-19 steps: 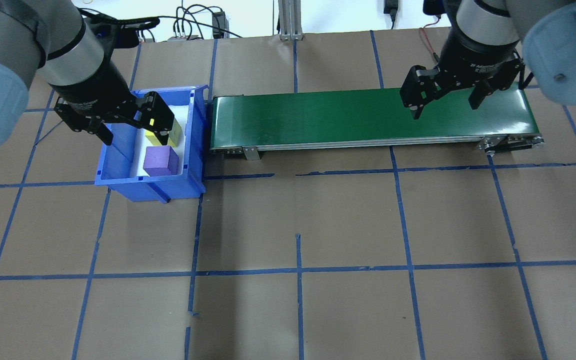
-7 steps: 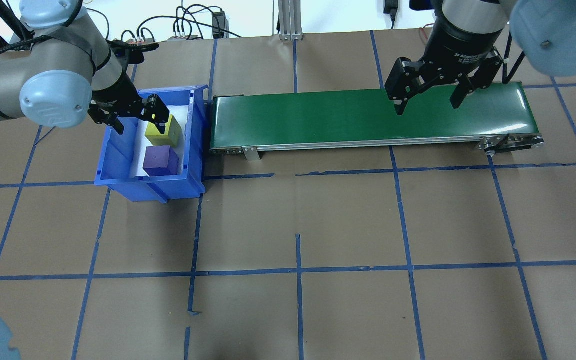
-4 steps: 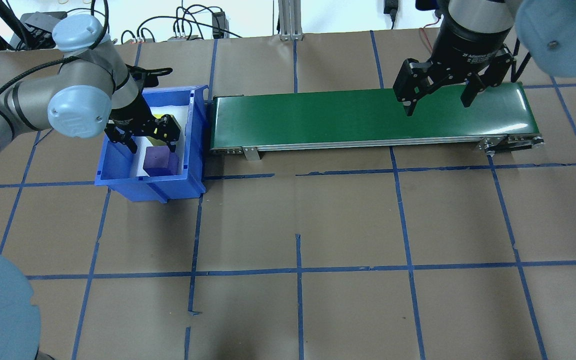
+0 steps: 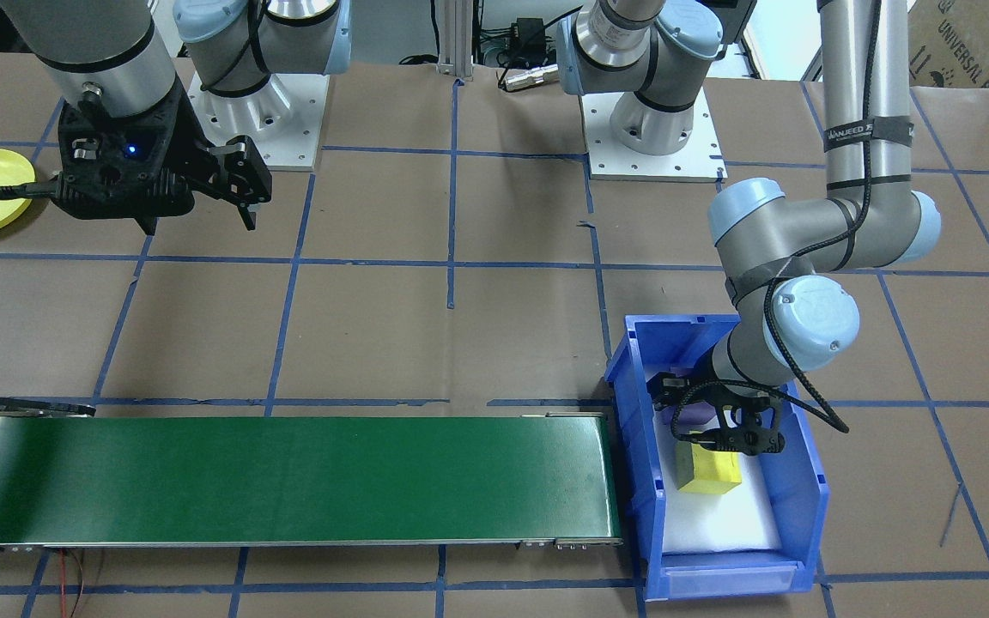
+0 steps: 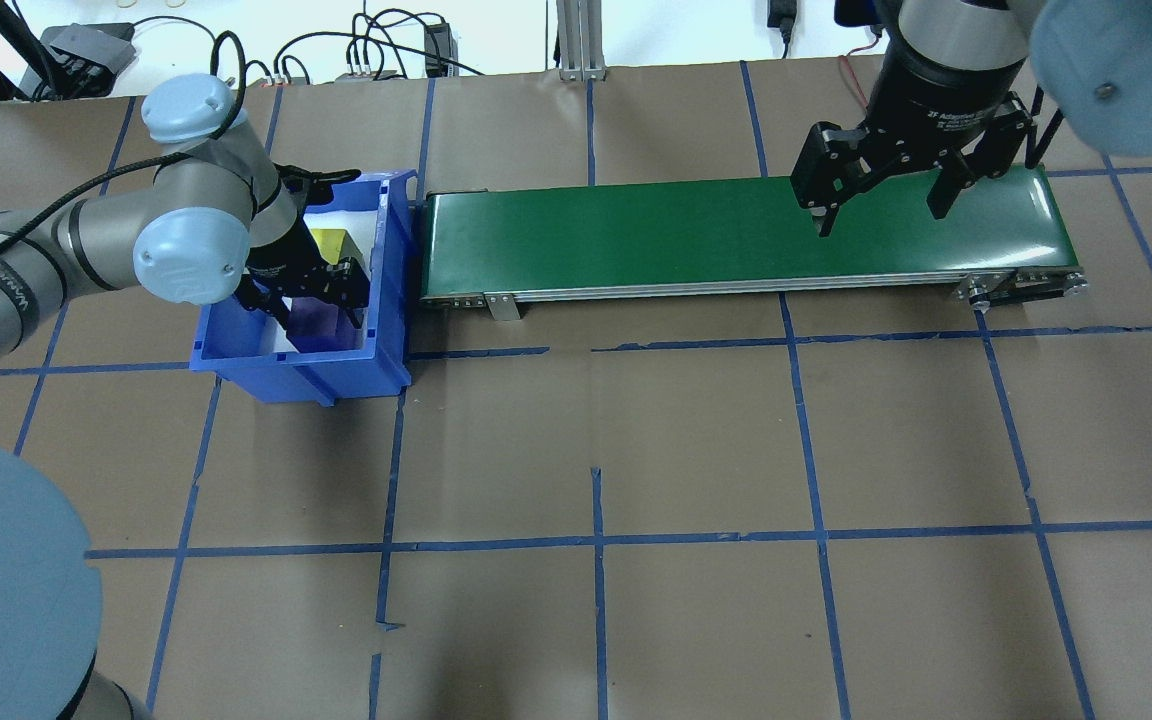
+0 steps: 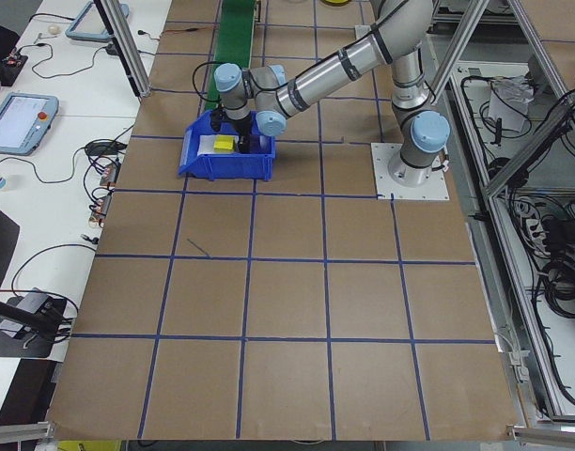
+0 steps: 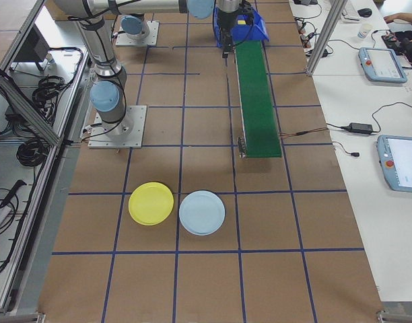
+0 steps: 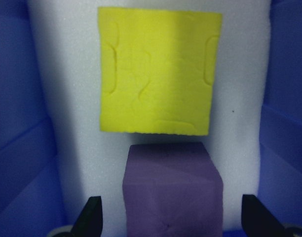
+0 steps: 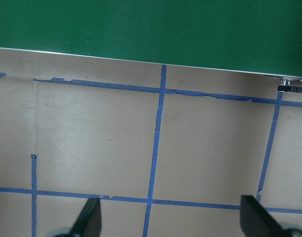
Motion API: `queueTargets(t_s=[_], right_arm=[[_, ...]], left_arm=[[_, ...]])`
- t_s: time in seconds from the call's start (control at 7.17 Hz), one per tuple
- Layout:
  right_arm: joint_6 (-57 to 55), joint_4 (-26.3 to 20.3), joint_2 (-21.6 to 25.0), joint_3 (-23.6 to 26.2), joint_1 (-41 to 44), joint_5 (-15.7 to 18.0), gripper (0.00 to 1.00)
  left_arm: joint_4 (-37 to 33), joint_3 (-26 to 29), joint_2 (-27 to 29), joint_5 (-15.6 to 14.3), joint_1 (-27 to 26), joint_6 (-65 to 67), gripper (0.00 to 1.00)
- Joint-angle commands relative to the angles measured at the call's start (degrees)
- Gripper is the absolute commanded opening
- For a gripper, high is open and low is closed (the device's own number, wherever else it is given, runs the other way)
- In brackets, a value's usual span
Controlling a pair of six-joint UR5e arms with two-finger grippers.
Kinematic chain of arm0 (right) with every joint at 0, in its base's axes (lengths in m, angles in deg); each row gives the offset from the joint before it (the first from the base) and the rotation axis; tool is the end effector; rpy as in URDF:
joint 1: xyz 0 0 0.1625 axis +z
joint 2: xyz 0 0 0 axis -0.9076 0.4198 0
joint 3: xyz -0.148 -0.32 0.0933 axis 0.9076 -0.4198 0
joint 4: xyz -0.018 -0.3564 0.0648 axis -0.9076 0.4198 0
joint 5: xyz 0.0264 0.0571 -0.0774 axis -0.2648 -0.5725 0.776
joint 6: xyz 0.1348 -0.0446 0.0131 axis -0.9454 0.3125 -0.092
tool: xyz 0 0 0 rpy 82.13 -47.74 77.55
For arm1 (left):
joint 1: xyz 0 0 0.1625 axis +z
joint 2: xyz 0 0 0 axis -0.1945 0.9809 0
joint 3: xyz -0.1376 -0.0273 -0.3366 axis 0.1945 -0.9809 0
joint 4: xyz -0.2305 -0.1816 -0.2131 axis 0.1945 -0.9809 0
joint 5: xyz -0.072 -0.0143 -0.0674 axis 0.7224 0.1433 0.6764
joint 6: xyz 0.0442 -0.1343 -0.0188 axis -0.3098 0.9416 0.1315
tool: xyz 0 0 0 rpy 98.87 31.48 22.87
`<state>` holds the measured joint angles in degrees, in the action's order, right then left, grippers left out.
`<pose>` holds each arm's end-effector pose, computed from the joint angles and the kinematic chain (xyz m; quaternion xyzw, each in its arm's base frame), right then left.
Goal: Move block left to right into plate
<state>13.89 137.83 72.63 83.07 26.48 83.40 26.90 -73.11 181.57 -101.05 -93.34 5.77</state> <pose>0.1418 -0.4450 0.3851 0.0555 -0.9982 -0.0154 0.0153 -0.0603 -0.5236 0.1482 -0.0138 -0.9988 -0.0459 0.0002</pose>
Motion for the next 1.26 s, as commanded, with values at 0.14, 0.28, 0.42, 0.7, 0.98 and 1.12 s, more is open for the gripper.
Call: queueTargets(t_s=[0.14, 0.28, 0.42, 0.7, 0.98, 1.12], right_arm=[[0.1, 0.0, 0.0, 0.1, 0.0, 0.1, 1.0], [0.1, 0.0, 0.0, 0.2, 0.0, 0.3, 1.0], [0.1, -0.1, -0.1, 0.2, 0.0, 0.4, 1.0], [0.1, 0.0, 0.0, 0.7, -0.1, 0.4, 1.0], [0.1, 0.0, 0.2, 1.1, -0.1, 0.4, 1.0], [0.1, 0.0, 0.2, 1.1, -0.1, 0.4, 1.0]], left_arm=[[-1.4, 0.6, -10.6, -0.4, -0.1, 0.4, 0.39], [-6.3, 1.7, -16.4, 0.1, -0.6, 0.6, 0.39], [1.1, 9.9, -12.4, 10.0, -3.3, 3.9, 0.39], [9.3, 11.0, -7.8, 10.1, -7.8, 8.4, 0.39], [8.8, 11.5, -6.8, 8.1, -8.8, 8.5, 0.39], [8.7, 10.6, -5.9, 8.1, -9.9, 8.7, 0.39]])
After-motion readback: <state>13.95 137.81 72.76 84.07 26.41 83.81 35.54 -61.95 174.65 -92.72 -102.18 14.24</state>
